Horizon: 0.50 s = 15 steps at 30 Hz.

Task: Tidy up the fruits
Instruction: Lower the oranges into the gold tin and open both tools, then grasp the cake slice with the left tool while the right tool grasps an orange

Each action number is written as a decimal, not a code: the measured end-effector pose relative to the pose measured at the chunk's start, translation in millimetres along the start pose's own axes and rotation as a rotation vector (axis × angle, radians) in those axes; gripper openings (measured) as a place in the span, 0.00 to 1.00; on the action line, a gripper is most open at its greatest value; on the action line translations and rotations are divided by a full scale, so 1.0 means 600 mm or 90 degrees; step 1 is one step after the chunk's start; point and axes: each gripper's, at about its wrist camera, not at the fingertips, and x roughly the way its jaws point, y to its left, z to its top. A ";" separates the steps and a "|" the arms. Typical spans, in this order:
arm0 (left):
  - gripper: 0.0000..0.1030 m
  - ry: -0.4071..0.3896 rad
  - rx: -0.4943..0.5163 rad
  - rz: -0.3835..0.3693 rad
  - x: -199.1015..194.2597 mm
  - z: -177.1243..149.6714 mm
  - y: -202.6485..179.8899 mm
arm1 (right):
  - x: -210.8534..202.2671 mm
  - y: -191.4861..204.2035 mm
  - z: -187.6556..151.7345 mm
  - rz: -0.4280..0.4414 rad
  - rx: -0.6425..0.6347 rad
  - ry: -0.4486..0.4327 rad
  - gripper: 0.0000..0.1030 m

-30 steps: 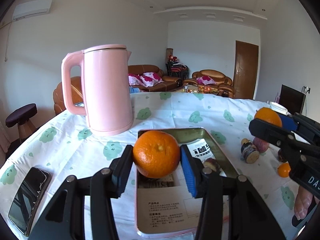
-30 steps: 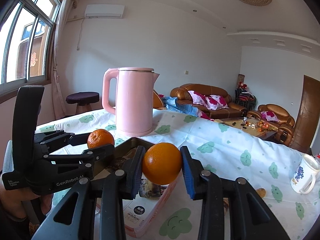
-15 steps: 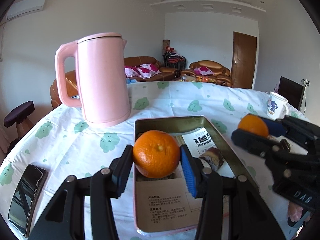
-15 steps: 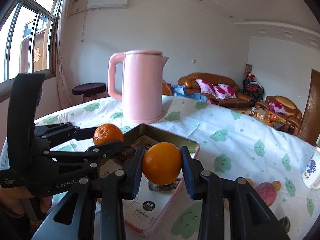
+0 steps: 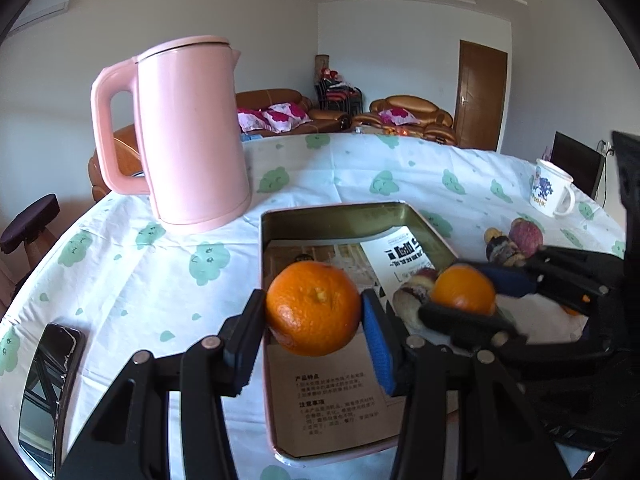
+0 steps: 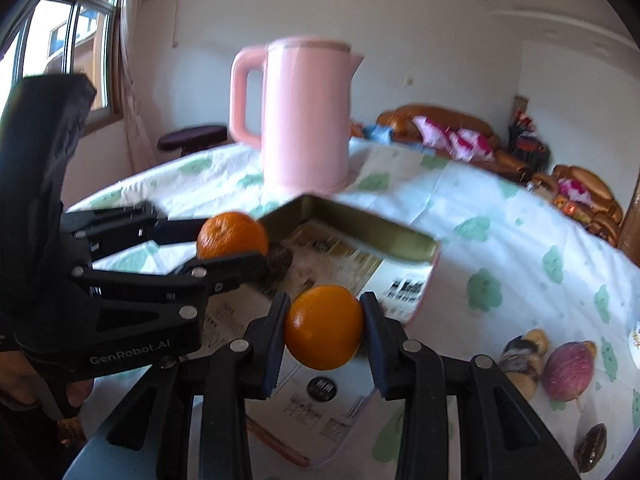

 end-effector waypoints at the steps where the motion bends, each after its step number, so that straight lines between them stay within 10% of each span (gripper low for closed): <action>1: 0.47 0.003 0.001 0.005 0.001 0.000 -0.001 | 0.005 0.001 0.000 0.000 -0.002 0.010 0.37; 15: 0.76 -0.032 -0.014 0.018 -0.021 0.000 0.003 | -0.003 -0.005 -0.004 -0.023 0.010 0.009 0.54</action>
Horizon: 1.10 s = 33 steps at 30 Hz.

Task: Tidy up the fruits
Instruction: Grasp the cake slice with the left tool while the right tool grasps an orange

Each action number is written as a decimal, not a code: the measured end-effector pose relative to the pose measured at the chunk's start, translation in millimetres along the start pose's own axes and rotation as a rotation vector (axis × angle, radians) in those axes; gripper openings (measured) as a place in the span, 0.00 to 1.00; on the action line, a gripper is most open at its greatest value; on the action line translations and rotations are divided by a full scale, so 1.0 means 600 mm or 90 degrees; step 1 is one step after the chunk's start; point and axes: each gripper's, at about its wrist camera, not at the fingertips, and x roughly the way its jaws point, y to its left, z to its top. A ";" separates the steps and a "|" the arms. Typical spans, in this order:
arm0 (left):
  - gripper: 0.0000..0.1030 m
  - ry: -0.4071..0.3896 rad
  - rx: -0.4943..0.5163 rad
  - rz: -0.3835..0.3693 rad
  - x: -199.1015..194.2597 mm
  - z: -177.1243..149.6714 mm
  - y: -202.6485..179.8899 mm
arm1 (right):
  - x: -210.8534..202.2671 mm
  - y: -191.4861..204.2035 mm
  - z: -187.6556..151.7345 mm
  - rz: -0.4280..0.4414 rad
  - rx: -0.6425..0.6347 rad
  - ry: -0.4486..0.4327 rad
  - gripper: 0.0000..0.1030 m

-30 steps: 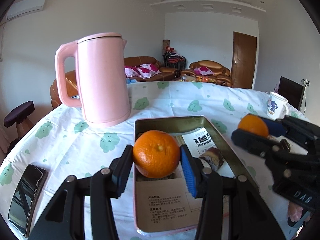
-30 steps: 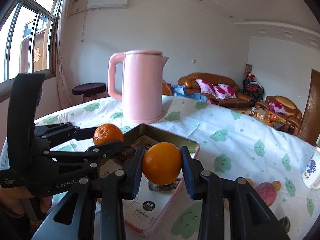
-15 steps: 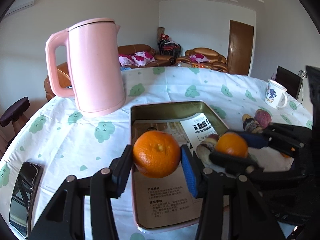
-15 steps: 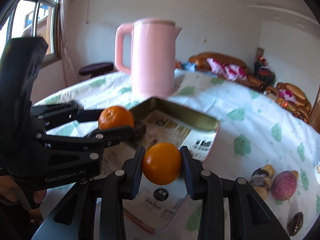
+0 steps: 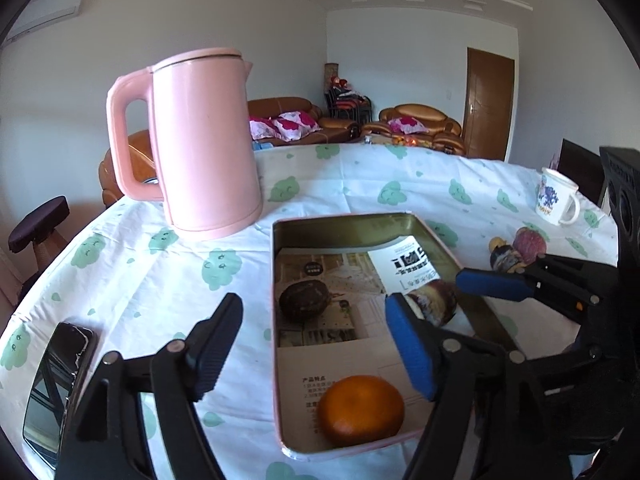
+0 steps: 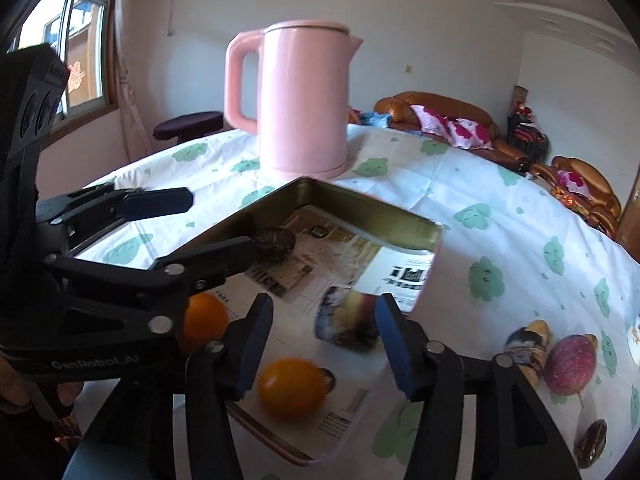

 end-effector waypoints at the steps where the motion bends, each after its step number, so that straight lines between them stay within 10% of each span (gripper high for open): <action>1: 0.77 -0.006 -0.002 -0.004 -0.003 0.001 -0.001 | -0.005 -0.004 -0.002 -0.007 0.005 -0.006 0.54; 22: 0.85 -0.038 0.039 -0.108 -0.021 0.002 -0.137 | -0.189 -0.214 -0.126 -0.224 0.204 -0.050 0.54; 33: 0.89 -0.032 0.079 -0.134 -0.018 0.002 -0.191 | -0.175 -0.226 -0.159 -0.195 0.222 0.019 0.54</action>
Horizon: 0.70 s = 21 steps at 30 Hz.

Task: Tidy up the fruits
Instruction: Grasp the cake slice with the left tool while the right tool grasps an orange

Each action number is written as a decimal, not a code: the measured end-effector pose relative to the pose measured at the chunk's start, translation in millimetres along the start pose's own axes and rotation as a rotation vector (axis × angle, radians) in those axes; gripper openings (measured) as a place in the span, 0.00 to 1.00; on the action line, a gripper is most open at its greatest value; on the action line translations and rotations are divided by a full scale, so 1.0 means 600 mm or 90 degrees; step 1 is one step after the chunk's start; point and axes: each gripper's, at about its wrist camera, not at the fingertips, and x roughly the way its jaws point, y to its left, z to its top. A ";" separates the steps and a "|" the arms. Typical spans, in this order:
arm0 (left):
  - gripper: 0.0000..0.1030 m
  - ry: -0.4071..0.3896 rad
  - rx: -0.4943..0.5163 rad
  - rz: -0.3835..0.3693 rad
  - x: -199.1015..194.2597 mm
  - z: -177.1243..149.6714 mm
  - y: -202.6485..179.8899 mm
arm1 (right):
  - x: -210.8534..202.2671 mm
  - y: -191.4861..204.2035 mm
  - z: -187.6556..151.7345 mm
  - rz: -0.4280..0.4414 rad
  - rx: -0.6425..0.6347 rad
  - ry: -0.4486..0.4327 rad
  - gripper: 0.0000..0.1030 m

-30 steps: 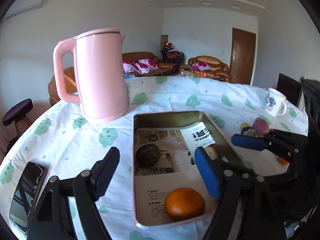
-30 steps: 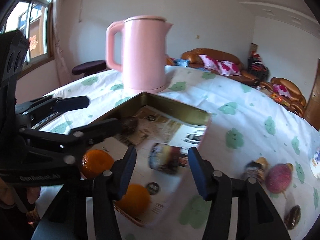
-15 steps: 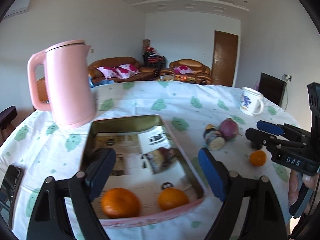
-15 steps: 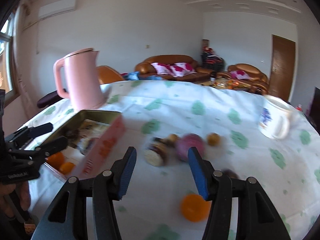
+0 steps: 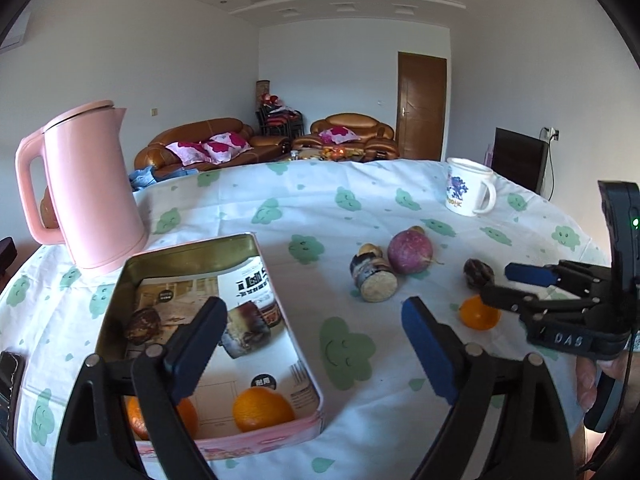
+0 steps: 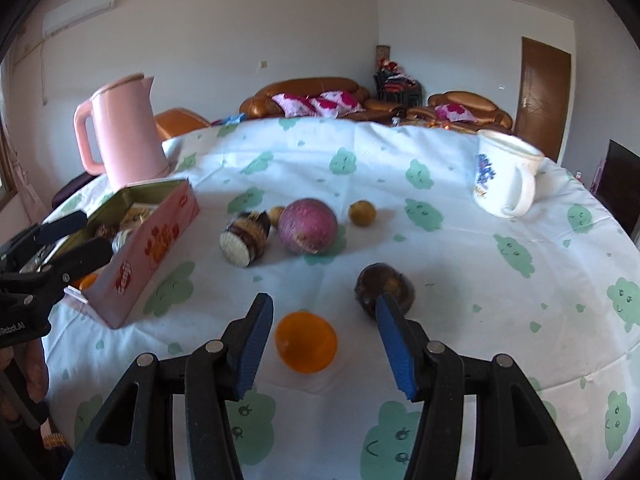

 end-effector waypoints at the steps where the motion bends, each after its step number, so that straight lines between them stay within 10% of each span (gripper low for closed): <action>1: 0.89 0.000 0.000 -0.003 0.000 0.001 -0.001 | 0.004 0.001 -0.002 0.007 -0.001 0.006 0.54; 11: 0.90 0.018 0.005 -0.036 0.023 0.017 -0.017 | 0.046 0.003 -0.008 0.027 -0.004 0.078 0.38; 21: 0.89 0.051 0.019 -0.046 0.084 0.050 -0.052 | 0.031 -0.013 0.043 -0.035 0.022 0.010 0.38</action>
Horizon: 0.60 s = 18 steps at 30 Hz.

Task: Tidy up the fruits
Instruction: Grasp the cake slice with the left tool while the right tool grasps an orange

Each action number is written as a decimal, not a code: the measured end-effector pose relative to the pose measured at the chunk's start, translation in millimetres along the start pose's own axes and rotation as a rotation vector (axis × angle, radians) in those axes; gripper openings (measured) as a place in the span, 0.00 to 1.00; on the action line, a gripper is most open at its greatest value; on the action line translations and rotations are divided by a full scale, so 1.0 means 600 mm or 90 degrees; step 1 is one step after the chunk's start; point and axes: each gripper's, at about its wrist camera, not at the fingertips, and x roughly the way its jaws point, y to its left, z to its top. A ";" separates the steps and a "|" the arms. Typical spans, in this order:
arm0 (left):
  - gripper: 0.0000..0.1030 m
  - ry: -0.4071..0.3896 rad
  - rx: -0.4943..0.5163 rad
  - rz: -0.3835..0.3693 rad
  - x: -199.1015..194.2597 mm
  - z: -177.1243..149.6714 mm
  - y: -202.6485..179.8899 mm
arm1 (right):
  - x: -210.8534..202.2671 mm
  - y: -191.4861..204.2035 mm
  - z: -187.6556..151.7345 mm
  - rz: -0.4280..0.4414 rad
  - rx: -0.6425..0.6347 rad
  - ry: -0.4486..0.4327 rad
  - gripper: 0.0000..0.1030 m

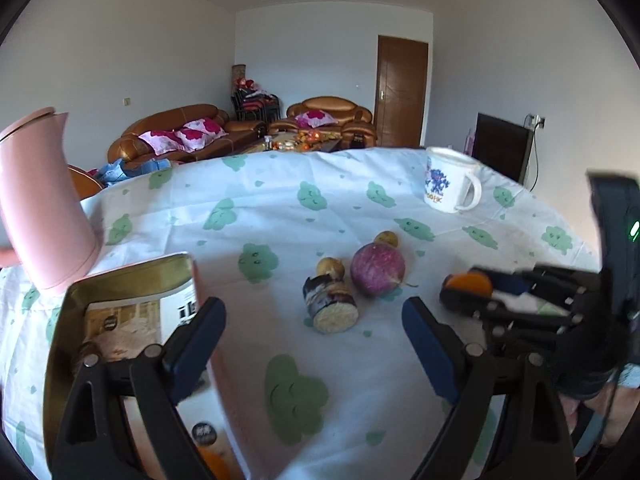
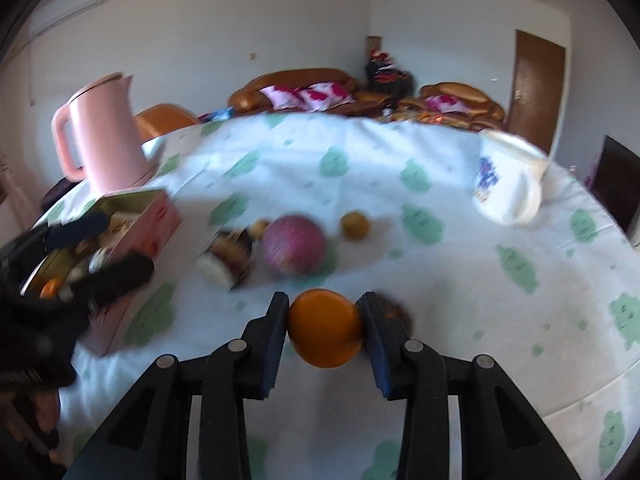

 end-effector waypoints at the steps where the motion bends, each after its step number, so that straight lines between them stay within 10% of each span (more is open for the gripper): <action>1: 0.88 0.007 -0.001 0.001 0.010 0.003 -0.001 | 0.002 -0.004 0.006 -0.003 0.006 -0.002 0.38; 10: 0.62 0.095 -0.014 -0.012 0.096 0.007 -0.009 | 0.037 -0.024 0.023 -0.041 0.039 -0.017 0.38; 18: 0.59 0.144 -0.016 -0.017 0.134 0.009 -0.022 | 0.040 -0.022 0.025 -0.034 0.031 -0.015 0.38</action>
